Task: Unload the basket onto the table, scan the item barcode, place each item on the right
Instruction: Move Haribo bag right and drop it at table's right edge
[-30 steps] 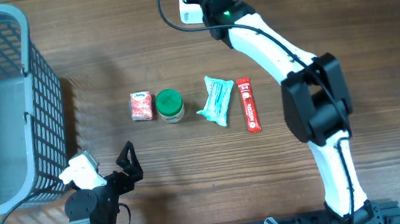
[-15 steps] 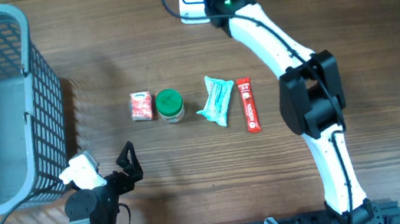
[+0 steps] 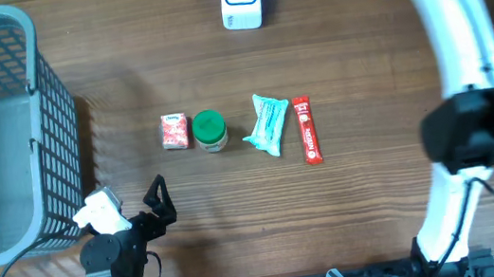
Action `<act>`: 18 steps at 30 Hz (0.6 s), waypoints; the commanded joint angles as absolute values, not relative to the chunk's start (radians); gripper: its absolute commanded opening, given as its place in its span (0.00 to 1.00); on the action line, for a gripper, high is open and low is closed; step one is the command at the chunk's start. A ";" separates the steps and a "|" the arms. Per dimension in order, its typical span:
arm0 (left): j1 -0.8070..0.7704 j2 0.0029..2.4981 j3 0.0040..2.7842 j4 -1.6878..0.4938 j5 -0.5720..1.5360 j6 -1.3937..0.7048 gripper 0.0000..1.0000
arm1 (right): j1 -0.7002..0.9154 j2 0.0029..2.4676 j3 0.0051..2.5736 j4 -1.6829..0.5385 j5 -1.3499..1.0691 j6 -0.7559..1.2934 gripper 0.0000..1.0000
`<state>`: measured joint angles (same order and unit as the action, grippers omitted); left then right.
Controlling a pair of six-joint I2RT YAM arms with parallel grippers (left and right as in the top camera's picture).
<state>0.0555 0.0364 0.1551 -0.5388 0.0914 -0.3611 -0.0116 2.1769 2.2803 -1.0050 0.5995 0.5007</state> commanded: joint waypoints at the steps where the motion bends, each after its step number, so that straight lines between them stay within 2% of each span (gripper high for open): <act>1: 0.063 0.033 0.148 -0.537 0.078 -0.352 1.00 | -0.234 2.189 2.242 -1.050 0.596 0.551 0.04; 6: 0.063 0.033 0.148 -0.537 0.078 -0.352 1.00 | -0.461 2.243 2.134 -1.024 0.405 0.550 0.04; 12: 0.063 0.033 0.148 -0.537 0.078 -0.352 1.00 | -0.572 2.319 2.063 -0.976 0.319 0.522 0.05; 13: 0.063 0.033 0.148 -0.537 0.078 -0.352 1.00 | -0.581 2.321 2.063 -0.976 0.319 0.519 0.08; 14: 0.063 0.033 0.148 -0.537 0.078 -0.352 1.00 | -0.587 2.321 2.063 -0.973 0.318 0.515 0.17; 15: 0.063 0.033 0.148 -0.537 0.078 -0.352 1.00 | -0.590 2.319 2.066 -0.971 0.311 0.505 0.39; 17: 0.063 0.033 0.148 -0.537 0.078 -0.352 1.00 | -0.595 2.309 2.102 -0.986 0.278 0.439 0.99; 18: 0.063 0.033 0.148 -0.537 0.078 -0.352 1.00 | -0.594 2.305 2.127 -1.005 0.265 0.416 1.00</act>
<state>0.0555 0.0364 0.1551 -0.5392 0.0914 -0.3611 -0.5961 2.3306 2.0544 -0.9848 0.3302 0.4995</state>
